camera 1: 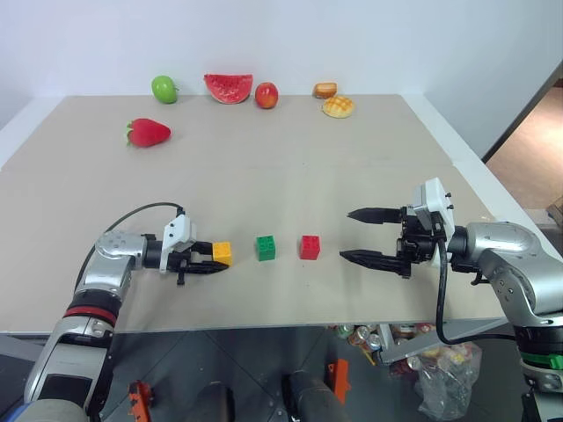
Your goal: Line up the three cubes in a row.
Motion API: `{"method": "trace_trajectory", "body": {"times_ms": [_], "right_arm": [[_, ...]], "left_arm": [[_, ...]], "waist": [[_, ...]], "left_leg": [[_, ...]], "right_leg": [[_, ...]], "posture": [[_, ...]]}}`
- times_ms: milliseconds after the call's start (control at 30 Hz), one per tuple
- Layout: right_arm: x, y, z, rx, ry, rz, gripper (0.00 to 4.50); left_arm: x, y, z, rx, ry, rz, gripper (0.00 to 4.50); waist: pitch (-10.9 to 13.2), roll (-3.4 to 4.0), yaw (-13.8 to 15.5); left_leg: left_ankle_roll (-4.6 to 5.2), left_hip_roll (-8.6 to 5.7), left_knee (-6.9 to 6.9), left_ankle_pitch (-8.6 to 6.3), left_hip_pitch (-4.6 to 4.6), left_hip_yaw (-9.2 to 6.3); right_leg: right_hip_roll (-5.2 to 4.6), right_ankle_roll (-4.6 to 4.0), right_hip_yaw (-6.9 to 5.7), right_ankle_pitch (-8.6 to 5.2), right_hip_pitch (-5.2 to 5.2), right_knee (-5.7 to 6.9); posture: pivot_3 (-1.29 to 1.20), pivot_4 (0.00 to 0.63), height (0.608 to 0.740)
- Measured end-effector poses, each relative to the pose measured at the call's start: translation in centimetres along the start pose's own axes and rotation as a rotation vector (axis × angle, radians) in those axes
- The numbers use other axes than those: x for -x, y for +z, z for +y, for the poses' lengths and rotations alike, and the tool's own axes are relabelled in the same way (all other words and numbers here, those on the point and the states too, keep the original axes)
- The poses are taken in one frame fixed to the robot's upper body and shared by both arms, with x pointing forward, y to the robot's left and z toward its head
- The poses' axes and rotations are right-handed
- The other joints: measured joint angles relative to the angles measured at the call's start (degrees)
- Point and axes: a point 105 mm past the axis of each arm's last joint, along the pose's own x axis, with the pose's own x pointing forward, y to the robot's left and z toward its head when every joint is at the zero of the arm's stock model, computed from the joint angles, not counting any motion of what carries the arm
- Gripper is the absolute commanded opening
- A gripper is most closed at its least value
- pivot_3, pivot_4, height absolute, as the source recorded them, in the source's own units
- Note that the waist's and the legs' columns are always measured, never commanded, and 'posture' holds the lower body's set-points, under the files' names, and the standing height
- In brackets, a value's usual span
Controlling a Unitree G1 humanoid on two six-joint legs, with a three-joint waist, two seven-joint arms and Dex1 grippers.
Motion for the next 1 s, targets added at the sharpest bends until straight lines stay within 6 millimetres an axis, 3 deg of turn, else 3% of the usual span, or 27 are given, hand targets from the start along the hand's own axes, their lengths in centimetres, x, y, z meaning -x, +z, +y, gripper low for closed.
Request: {"method": "trace_trajectory", "body": {"times_ms": [133, 400, 700, 833, 1000], "right_arm": [[0.0, 0.0, 0.0, 0.000, 0.000, 0.000, 4.50], [0.0, 0.2, -0.1, 0.008, 0.000, -0.003, 4.50], [0.5, 1.3, -1.3, 0.044, -0.011, -0.002, 4.50], [0.5, 1.7, -1.9, 0.068, -0.015, -0.007, 4.50], [-0.2, 1.3, -3.0, 0.064, -0.079, -0.036, 4.50]], "left_arm": [[-0.1, 0.0, 0.9, -0.008, 0.055, -0.003, 4.32], [0.8, -0.1, 1.5, -0.014, 0.093, 0.010, 4.32], [7.6, -1.4, -3.1, 0.172, 0.054, 0.147, 4.32], [8.7, -1.5, -3.8, 0.259, 0.147, 0.117, 4.32], [11.2, 0.0, 0.7, 0.347, 0.622, -0.116, 4.32]], "waist": [[0.0, 0.00, 0.0], [0.0, 0.00, -0.1], [0.0, 0.02, -1.0], [0.0, 0.05, -1.0], [0.0, 0.03, -0.3]], "left_leg": [[0.01, -0.01, 0.07, 0.01, 0.02, -0.01], [0.00, 0.03, 0.07, 0.02, 0.03, -0.01], [0.24, 0.33, -0.08, -0.16, 0.19, -0.02], [0.26, 0.42, -0.07, -0.17, 0.19, 0.01], [0.24, 0.40, -0.01, -0.15, 0.15, -0.07]], "right_leg": [[0.01, -0.03, -0.01, 0.07, 0.04, 0.02], [0.06, -0.02, 0.00, 0.10, 0.02, 0.03], [0.13, -0.33, -0.03, -0.13, -0.06, 0.11], [0.09, -0.37, -0.18, -0.20, -0.05, 0.16], [0.05, -0.35, -0.28, -0.15, -0.03, 0.23]], "posture": [[0.00, 0.150, 0.740], [0.00, 0.150, 0.740], [0.00, 0.150, 0.740], [0.00, 0.150, 0.740], [0.00, 0.150, 0.740]]}}
